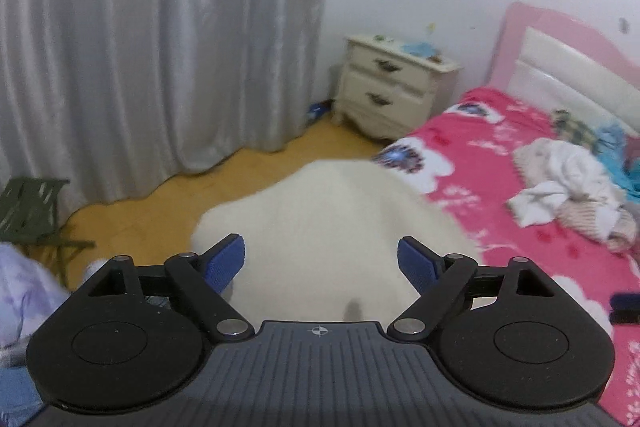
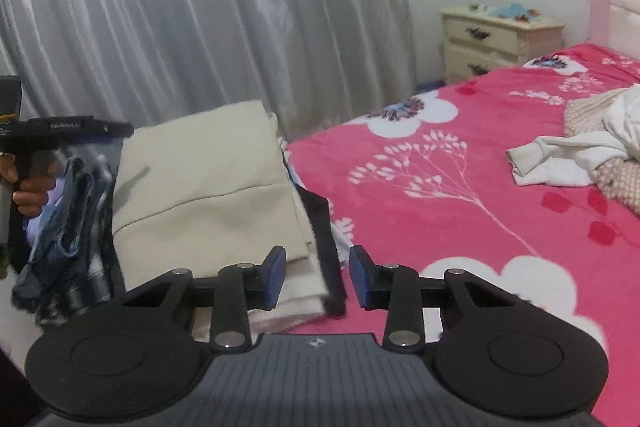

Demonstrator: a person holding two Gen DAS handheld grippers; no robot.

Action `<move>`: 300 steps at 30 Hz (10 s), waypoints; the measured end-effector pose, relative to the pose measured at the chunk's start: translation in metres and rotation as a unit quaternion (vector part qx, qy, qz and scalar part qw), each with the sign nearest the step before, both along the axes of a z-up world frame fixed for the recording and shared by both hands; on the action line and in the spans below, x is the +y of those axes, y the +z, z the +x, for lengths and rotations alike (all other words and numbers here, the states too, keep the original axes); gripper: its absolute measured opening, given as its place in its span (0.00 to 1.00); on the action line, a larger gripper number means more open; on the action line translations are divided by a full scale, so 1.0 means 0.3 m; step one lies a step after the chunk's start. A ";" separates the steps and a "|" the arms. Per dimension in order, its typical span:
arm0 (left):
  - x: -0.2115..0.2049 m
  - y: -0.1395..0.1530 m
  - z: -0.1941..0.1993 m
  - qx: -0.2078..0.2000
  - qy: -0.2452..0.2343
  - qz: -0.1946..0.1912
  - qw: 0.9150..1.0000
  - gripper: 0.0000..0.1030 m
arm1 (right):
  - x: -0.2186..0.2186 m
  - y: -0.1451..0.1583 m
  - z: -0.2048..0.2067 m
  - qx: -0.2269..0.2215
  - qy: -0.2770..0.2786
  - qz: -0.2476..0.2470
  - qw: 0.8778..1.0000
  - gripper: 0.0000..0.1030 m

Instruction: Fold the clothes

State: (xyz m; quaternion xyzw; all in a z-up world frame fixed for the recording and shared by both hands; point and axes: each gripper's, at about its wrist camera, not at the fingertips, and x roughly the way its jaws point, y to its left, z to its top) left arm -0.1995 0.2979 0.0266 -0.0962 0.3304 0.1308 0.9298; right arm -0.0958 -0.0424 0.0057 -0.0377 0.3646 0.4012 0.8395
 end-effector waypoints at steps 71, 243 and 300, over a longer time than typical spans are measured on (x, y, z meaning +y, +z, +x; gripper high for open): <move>-0.276 0.081 0.058 0.074 0.217 -0.017 0.973 0.93 | -0.291 0.200 0.228 0.158 -0.001 0.272 0.949 0.57; -0.683 0.059 -0.343 0.135 0.428 -0.029 0.893 1.00 | 0.330 0.191 -0.338 -0.031 0.060 -0.142 0.987 1.00; -0.693 -0.028 -0.319 0.189 0.436 -0.059 0.878 1.00 | 0.416 0.093 -0.368 -0.040 0.081 -0.206 0.974 1.00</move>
